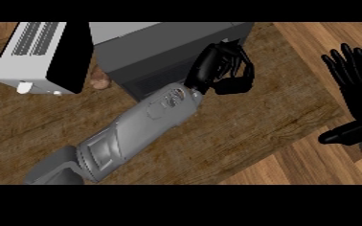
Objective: Pick up the milk, place it into the microwave and close the microwave
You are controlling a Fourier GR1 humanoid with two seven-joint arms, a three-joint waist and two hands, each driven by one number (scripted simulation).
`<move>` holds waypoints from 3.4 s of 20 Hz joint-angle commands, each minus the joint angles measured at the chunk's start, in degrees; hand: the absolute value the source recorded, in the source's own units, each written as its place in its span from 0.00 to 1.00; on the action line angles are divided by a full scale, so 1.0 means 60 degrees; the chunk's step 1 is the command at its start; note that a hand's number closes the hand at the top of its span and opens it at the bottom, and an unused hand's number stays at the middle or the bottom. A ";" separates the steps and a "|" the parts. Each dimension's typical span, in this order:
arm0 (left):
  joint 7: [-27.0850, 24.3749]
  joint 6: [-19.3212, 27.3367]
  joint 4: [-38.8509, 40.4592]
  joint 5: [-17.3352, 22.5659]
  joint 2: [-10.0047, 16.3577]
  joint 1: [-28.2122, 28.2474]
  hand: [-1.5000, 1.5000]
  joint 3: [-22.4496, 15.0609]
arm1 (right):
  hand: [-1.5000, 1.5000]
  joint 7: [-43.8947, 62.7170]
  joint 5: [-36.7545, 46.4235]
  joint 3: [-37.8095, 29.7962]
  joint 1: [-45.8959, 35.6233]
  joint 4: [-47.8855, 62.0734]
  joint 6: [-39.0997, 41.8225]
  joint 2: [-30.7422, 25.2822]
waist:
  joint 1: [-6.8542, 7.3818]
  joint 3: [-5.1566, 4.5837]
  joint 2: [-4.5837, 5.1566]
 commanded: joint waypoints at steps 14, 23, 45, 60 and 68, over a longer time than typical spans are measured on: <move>-0.0018 0.0188 0.0533 0.0696 -0.0286 -0.0610 1.00 0.0032 | 1.00 0.0416 0.0063 0.1612 -0.0778 -0.2242 0.1958 -0.0644 | -0.0384 0.0045 0.0020; -0.0184 0.0473 0.0523 0.0858 -0.0279 -0.0556 1.00 0.0005 | 1.00 0.0863 -0.0200 0.2017 -0.0687 -0.3282 0.1936 -0.0781 | -0.0692 0.0051 -0.0001; 0.0118 0.0979 -0.0313 0.3632 -0.0302 0.0786 1.00 0.2564 | 1.00 0.2185 -0.0646 0.3601 0.0479 -0.4968 0.2064 -0.0901 | -0.0102 -0.0133 0.0332; -0.0447 -0.1465 0.0355 0.5020 -0.0073 0.1549 1.00 0.2310 | 1.00 0.2368 -0.0437 0.4217 0.1790 -0.6499 0.0956 -0.0264 | 0.0724 -0.0128 0.0153; -0.0687 -0.2475 0.0762 0.5317 -0.0009 0.1637 1.00 0.1978 | 1.00 0.2500 0.0052 0.4686 0.2425 -0.7282 0.0374 0.0044 | 0.1001 -0.0123 0.0128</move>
